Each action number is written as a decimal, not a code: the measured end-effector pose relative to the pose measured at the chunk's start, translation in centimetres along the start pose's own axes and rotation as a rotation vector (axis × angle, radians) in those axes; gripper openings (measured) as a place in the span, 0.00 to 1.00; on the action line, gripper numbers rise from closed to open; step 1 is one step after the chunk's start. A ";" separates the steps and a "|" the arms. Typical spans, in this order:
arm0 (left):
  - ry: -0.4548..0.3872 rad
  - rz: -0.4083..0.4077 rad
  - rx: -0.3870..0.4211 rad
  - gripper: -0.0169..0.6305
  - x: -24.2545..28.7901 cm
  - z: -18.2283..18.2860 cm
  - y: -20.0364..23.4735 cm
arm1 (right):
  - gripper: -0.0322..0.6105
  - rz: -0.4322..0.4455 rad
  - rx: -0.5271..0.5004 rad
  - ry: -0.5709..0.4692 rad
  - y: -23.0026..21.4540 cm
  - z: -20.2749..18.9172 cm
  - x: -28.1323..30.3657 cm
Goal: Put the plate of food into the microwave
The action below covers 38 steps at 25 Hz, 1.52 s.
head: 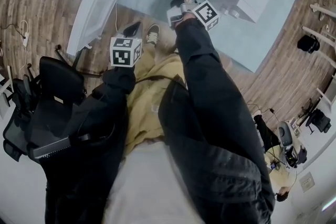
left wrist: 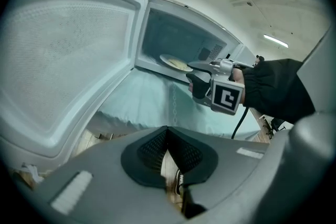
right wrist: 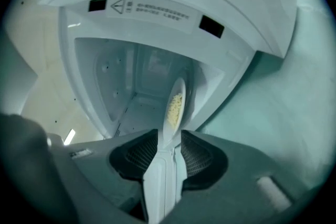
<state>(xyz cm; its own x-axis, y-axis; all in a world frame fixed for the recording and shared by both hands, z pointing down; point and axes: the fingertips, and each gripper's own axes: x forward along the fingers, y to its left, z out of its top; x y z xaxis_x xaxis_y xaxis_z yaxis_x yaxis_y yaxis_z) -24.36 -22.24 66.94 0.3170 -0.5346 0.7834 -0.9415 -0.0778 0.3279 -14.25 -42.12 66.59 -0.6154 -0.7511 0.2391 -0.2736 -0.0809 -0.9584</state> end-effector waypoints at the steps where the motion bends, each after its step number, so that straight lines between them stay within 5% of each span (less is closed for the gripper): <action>1: -0.009 -0.005 0.006 0.02 0.0 0.4 -0.4 | 0.25 -0.007 -0.027 0.036 0.5 -0.8 -0.7; 7: -0.094 -0.042 0.060 0.02 -0.8 4.3 -4.1 | 0.04 -0.037 -0.253 0.223 3.4 -4.9 -6.5; 10: -0.174 -0.049 0.140 0.02 -1.8 7.3 -6.7 | 0.04 -0.025 -0.340 0.230 5.4 -4.6 -9.7; 26: -0.425 -0.197 0.381 0.02 -4.4 18.5 -21.1 | 0.04 0.007 -0.809 -0.014 16.6 7.9 -19.4; 38: -0.562 -0.227 0.418 0.02 -6.9 23.8 -26.1 | 0.04 -0.047 -1.112 -0.186 22.0 13.6 -22.3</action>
<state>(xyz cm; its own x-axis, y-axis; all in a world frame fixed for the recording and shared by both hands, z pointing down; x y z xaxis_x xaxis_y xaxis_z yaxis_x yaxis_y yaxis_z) -4.66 -36.58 40.36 0.5089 -0.8089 0.2946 -0.8600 -0.4925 0.1333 3.50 -36.03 38.07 -0.4928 -0.8562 0.1551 -0.8572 0.4471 -0.2555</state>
